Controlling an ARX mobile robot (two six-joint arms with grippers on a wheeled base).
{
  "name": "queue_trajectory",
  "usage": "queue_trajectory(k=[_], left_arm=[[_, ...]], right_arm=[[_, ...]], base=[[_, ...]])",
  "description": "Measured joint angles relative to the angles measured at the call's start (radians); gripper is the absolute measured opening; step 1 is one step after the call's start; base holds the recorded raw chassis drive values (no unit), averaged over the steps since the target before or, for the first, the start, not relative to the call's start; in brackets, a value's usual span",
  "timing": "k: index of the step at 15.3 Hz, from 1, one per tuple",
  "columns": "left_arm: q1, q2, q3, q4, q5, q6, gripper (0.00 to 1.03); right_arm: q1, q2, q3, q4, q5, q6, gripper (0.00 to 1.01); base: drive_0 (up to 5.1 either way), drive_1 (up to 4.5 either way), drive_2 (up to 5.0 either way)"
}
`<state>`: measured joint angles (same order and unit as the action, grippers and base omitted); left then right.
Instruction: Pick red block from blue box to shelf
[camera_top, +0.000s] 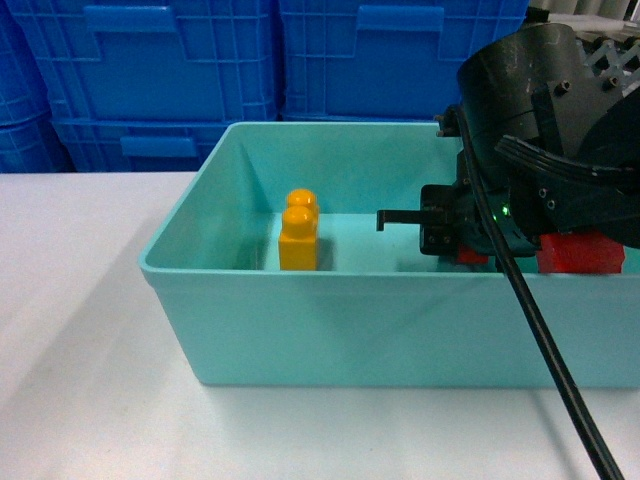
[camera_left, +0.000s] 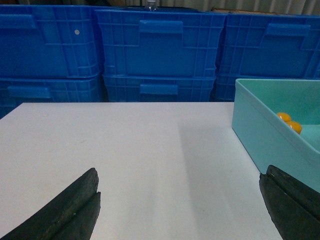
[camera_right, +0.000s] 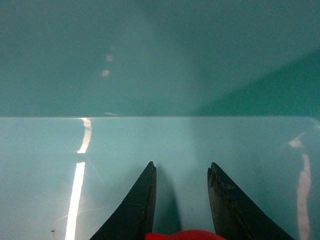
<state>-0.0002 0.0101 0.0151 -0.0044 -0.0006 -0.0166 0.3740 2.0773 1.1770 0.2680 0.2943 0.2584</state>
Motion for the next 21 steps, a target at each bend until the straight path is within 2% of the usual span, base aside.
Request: queue_trajectory(k=[3, 5, 6, 8, 10, 11, 12, 13, 16, 17, 18, 19, 21], left_arm=[[0.000, 0.000, 0.000, 0.000, 0.000, 0.000, 0.98], [0.000, 0.000, 0.000, 0.000, 0.000, 0.000, 0.98], [0.000, 0.000, 0.000, 0.000, 0.000, 0.000, 0.98], [0.000, 0.000, 0.000, 0.000, 0.000, 0.000, 0.98], [0.000, 0.000, 0.000, 0.000, 0.000, 0.000, 0.98], [0.000, 0.000, 0.000, 0.000, 0.000, 0.000, 0.98], [0.000, 0.000, 0.000, 0.000, 0.000, 0.000, 0.98], [0.000, 0.000, 0.000, 0.000, 0.000, 0.000, 0.98], [0.000, 0.000, 0.000, 0.000, 0.000, 0.000, 0.98], [0.000, 0.000, 0.000, 0.000, 0.000, 0.000, 0.98], [0.000, 0.000, 0.000, 0.000, 0.000, 0.000, 0.98], [0.000, 0.000, 0.000, 0.000, 0.000, 0.000, 0.98], [0.000, 0.000, 0.000, 0.000, 0.000, 0.000, 0.98]], right_arm=[[0.012, -0.064, -0.094, 0.129, -0.104, -0.046, 0.27], [0.010, -0.163, -0.113, 0.182, -0.168, -0.075, 0.27], [0.003, -0.220, -0.114, 0.197, -0.190, -0.092, 0.27], [-0.043, -0.346, -0.114, 0.203, -0.222, -0.116, 0.27], [-0.104, -0.449, -0.172, 0.218, -0.269, -0.153, 0.27], [-0.142, -0.512, -0.231, 0.250, -0.298, -0.185, 0.27], [-0.206, -0.616, -0.311, 0.284, -0.348, -0.216, 0.27], [-0.270, -0.696, -0.366, 0.309, -0.376, -0.235, 0.27], [-0.425, -0.897, -0.569, 0.410, -0.385, -0.281, 0.27], [-0.463, -0.961, -0.629, 0.391, -0.388, -0.280, 0.27], [-0.497, -1.023, -0.671, 0.355, -0.399, -0.263, 0.26], [-0.553, -1.131, -0.726, 0.294, -0.417, -0.224, 0.26], [-0.619, -1.303, -0.806, 0.209, -0.454, -0.178, 0.26]], base=[[0.0, 0.00, 0.0], [0.0, 0.00, 0.0], [0.0, 0.00, 0.0], [0.0, 0.00, 0.0], [0.0, 0.00, 0.0], [0.0, 0.00, 0.0], [0.0, 0.00, 0.0], [0.0, 0.00, 0.0], [0.0, 0.00, 0.0], [0.0, 0.00, 0.0], [0.0, 0.00, 0.0], [0.0, 0.00, 0.0], [0.0, 0.00, 0.0]])
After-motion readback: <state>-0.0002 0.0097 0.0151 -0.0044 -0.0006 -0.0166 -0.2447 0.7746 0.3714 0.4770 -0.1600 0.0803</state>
